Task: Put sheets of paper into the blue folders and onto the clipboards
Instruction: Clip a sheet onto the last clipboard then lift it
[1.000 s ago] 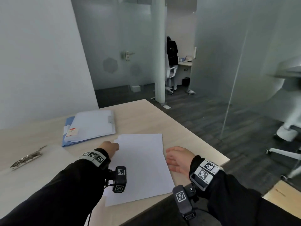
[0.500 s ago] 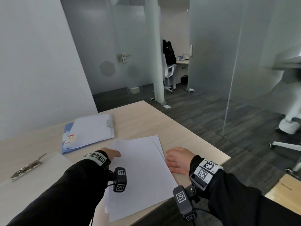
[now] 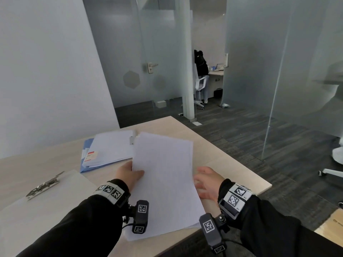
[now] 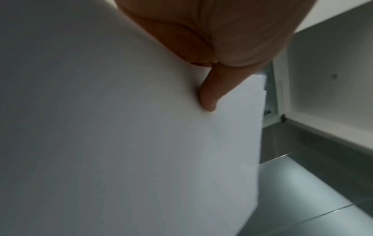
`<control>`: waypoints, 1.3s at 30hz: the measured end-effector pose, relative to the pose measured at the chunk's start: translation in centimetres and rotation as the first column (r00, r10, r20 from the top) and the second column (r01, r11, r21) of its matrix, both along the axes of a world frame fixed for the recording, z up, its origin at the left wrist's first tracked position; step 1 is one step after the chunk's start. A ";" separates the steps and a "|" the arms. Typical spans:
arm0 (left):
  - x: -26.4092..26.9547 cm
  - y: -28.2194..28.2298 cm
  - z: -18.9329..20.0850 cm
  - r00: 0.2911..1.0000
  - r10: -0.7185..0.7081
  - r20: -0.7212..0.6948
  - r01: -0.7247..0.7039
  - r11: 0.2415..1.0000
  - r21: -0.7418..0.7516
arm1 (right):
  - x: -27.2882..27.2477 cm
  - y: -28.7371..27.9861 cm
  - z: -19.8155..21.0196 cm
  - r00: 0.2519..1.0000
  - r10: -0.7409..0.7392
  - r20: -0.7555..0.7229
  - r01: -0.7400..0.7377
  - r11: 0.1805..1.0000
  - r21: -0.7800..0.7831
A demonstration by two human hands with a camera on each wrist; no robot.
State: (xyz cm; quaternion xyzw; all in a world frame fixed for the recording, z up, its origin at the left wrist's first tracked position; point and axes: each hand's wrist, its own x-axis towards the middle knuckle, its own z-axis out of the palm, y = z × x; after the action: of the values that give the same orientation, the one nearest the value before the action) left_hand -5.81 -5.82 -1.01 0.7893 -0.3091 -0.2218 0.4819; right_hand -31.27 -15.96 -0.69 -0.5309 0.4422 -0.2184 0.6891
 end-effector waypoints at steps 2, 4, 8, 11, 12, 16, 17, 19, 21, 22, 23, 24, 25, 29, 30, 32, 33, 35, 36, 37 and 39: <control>-0.8 0.7 1.2 0.999 -0.010 -0.049 0.003 0.989 -0.146 | 0.6 -0.2 0.2 1.000 -0.001 -0.021 -0.001 0.994 -0.109; -1.5 1.3 2.7 0.995 -0.026 -0.099 -0.001 0.964 -0.267 | 1.0 0.0 1.1 0.999 0.005 0.035 0.001 0.988 -0.156; -2.5 2.0 6.4 0.995 -0.049 -0.093 0.000 0.885 -0.465 | 1.9 -0.1 3.4 0.991 0.001 0.137 0.037 0.959 -0.280; -2.7 2.6 8.3 0.996 -0.059 -0.071 0.004 0.799 -0.601 | 2.3 -0.2 4.9 0.972 0.014 0.234 0.073 0.931 -0.358; -2.7 2.9 8.3 0.996 -0.062 -0.069 0.006 0.782 -0.624 | 2.4 -0.1 5.1 0.964 0.028 0.263 0.075 0.925 -0.373; -2.9 3.6 6.0 0.998 -0.036 -0.043 0.006 0.826 -0.563 | 2.8 0.5 4.0 0.950 0.067 0.304 0.064 0.913 -0.403; -2.9 3.7 5.1 0.998 -0.030 -0.048 -0.001 0.842 -0.539 | 2.9 0.7 3.6 0.952 0.068 0.298 0.061 0.912 -0.405; -3.1 3.7 3.5 0.994 -0.038 -0.100 -0.018 0.861 -0.508 | 2.9 0.8 2.8 0.957 0.056 0.283 0.061 0.919 -0.389; -3.7 3.9 2.7 0.986 -0.056 -0.158 -0.030 0.868 -0.495 | 2.8 0.7 2.2 0.968 0.043 0.249 0.058 0.920 -0.387; -3.8 4.0 2.6 0.983 -0.073 -0.170 -0.021 0.869 -0.495 | 2.8 0.6 2.0 0.974 0.034 0.226 0.060 0.915 -0.398; -3.9 4.2 2.6 0.979 -0.096 -0.181 -0.006 0.871 -0.491 | 2.8 0.5 2.0 0.979 0.029 0.204 0.060 0.908 -0.415; -3.7 4.5 2.8 0.976 -0.116 -0.185 0.015 0.879 -0.476 | 2.9 0.3 2.0 0.981 0.022 0.194 0.063 0.903 -0.424; -3.4 4.8 3.0 0.973 -0.132 -0.188 0.035 0.893 -0.449 | 2.9 0.2 2.2 0.982 0.013 0.189 0.069 0.903 -0.425; -0.2 6.6 3.0 0.996 0.010 -0.086 -0.030 0.971 -0.239 | 3.4 -0.2 2.3 0.981 -0.019 0.192 0.097 0.911 -0.402; 1.0 7.2 2.8 0.997 0.079 0.006 -0.078 0.986 -0.145 | 3.7 -0.2 2.1 0.981 -0.024 0.195 0.101 0.913 -0.395; 3.3 8.8 2.4 0.977 0.138 0.161 -0.153 0.985 0.086 | 4.4 -0.2 1.6 0.980 -0.028 0.199 0.104 0.918 -0.383; 4.4 9.7 2.2 0.975 0.128 0.179 -0.162 0.968 0.192 | 4.8 0.0 1.4 0.981 -0.024 0.195 0.097 0.922 -0.374; 6.5 11.7 1.3 0.980 0.110 0.167 -0.165 0.915 0.368 | 5.9 0.7 1.1 0.981 -0.002 0.192 0.071 0.934 -0.351; 7.1 12.8 1.0 0.980 0.096 0.173 -0.163 0.884 0.439 | 6.5 1.2 1.1 0.980 0.014 0.198 0.054 0.940 -0.338; 7.6 13.9 0.7 0.979 0.078 0.189 -0.163 0.856 0.491 | 7.2 1.6 1.1 0.979 0.031 0.202 0.037 0.945 -0.325; 8.1 15.7 0.3 0.974 0.053 0.220 -0.167 0.826 0.538 | 8.6 2.6 1.2 0.975 0.072 0.209 -0.004 0.951 -0.309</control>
State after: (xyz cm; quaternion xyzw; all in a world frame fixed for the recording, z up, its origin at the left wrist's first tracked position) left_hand 2.33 9.85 -0.71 0.9292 -0.2313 -0.1947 0.2126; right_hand -22.67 -13.33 0.47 -0.6127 0.3145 -0.3276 0.6468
